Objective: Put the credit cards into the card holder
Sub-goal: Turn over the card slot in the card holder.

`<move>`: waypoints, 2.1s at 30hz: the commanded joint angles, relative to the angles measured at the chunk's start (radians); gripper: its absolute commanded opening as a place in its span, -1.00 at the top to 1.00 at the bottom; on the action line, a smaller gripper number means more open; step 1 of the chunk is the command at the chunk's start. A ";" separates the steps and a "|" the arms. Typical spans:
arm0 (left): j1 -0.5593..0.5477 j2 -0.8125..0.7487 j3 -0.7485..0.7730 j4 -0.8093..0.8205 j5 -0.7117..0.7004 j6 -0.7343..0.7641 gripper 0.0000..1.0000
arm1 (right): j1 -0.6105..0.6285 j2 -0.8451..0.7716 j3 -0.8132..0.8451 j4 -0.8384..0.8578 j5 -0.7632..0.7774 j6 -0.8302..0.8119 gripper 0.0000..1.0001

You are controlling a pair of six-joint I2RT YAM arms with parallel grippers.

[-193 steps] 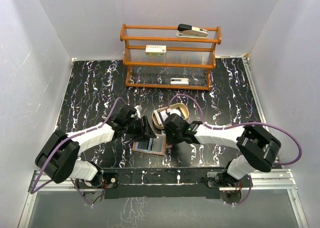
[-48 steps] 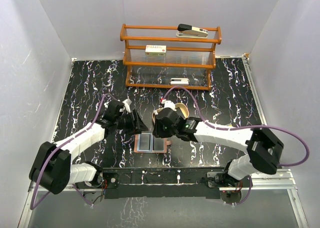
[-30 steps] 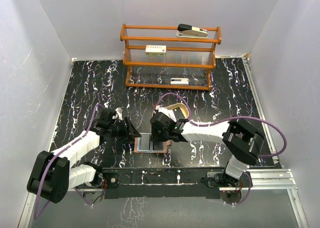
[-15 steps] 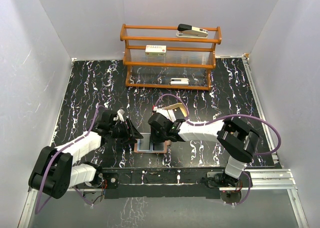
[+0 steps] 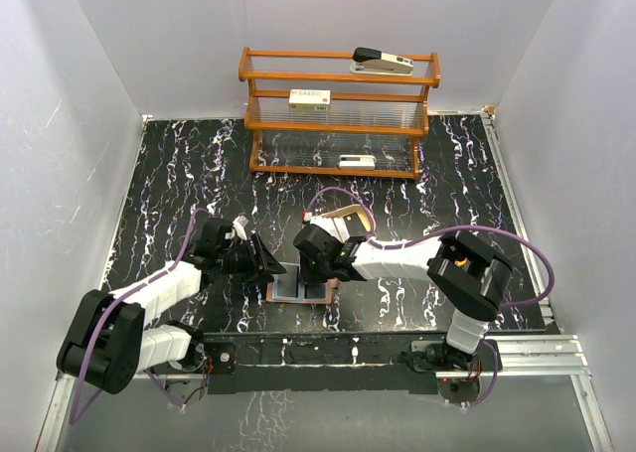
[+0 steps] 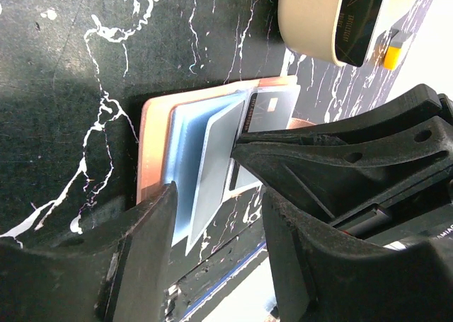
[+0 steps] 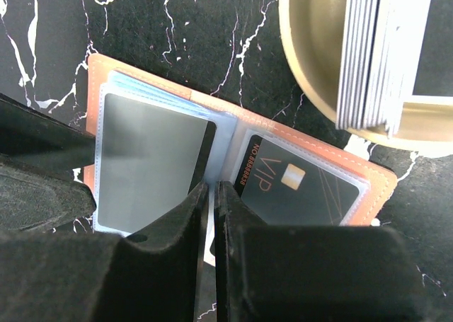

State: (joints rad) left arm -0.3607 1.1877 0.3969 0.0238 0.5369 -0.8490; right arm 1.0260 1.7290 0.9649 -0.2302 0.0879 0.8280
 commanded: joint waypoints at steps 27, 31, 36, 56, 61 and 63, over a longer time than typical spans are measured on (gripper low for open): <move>-0.009 0.062 -0.141 0.511 0.268 -0.270 0.24 | 0.005 -0.019 -0.069 0.114 0.041 -0.015 0.82; -0.043 0.128 -0.140 0.610 0.284 -0.310 0.21 | 0.005 -0.025 -0.093 0.157 0.030 -0.020 0.82; -0.079 0.147 -0.130 0.653 0.258 -0.336 0.18 | 0.005 -0.062 -0.130 0.225 0.025 -0.032 0.81; -0.134 0.186 -0.054 0.515 0.148 -0.240 0.09 | 0.004 -0.392 -0.139 -0.001 0.291 -0.125 0.16; -0.135 0.087 -0.017 0.355 0.091 -0.167 0.05 | -0.003 -0.390 -0.064 -0.042 0.338 -0.202 0.01; -0.135 0.062 -0.007 0.311 0.068 -0.145 0.03 | -0.006 -0.369 -0.030 -0.059 0.352 -0.225 -0.03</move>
State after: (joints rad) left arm -0.4931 1.3186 0.3450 0.4652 0.6582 -1.0691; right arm 1.0256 1.3548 0.8394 -0.2649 0.3592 0.6800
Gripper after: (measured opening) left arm 0.476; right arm 0.497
